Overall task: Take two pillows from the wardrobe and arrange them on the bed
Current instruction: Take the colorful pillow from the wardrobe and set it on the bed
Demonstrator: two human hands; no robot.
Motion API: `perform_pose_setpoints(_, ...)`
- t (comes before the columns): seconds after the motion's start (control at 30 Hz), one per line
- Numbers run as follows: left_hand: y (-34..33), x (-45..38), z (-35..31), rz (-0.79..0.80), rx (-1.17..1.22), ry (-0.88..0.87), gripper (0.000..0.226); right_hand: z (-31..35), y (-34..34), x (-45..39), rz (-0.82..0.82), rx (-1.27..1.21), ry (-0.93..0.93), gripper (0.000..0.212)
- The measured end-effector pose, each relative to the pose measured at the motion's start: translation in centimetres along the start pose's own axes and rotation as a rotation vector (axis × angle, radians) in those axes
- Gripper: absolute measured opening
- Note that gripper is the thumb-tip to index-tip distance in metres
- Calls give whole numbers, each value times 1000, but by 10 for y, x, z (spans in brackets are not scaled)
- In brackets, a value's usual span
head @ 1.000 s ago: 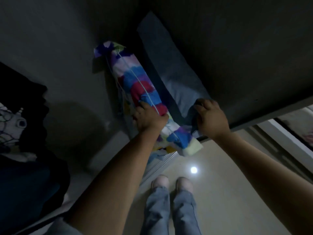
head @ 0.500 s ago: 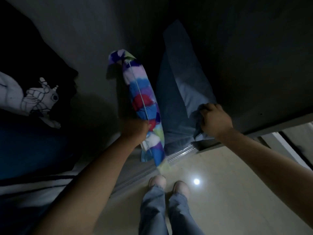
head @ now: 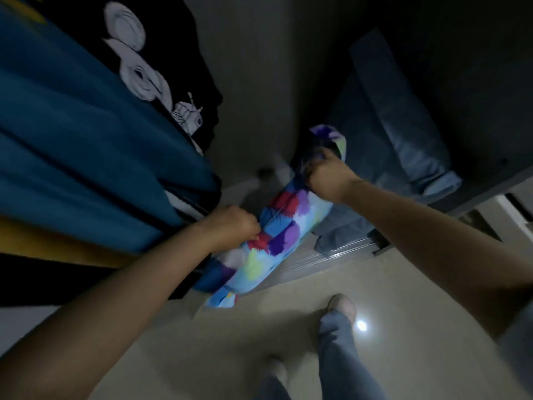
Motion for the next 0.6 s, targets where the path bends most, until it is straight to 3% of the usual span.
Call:
perform_pose_setpoints(0.13, -18, 56, -22, -34, 29, -30, 34, 57, -4, 42, 173, -177, 17, 24)
perform_pose_setpoints(0.2, -21, 76, -33, -23, 57, -36, 33, 76, 7, 77, 79, -203, -35, 16)
perform_pose_setpoints(0.27, -13, 81, -44, -42, 110, -57, 28, 86, 9, 119, 153, -266, -152, 19)
perform_pose_setpoints(0.37, 10, 62, -67, -106, 173, -131, 25, 89, 3, 185, 311, -400, -328, 33)
perform_pose_setpoints(0.5, 60, 14, -116, -167, 184, -251, 23, 74, 4, 280, 369, -452, -545, 34)
perform_pose_setpoints(0.6, 107, -24, -162, -188, 174, -365, 43, 57, 2, 349, 383, -506, -696, 31)
Point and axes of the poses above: each hand's wrist, its own x-axis away from the middle knuckle, its own y-axis out of the back of the hand, z = x × y, the point moved 2 cm from there along -x, towards the middle knuckle, and after that the axes turned 9 degrees about -y, right-handed, at the moved point
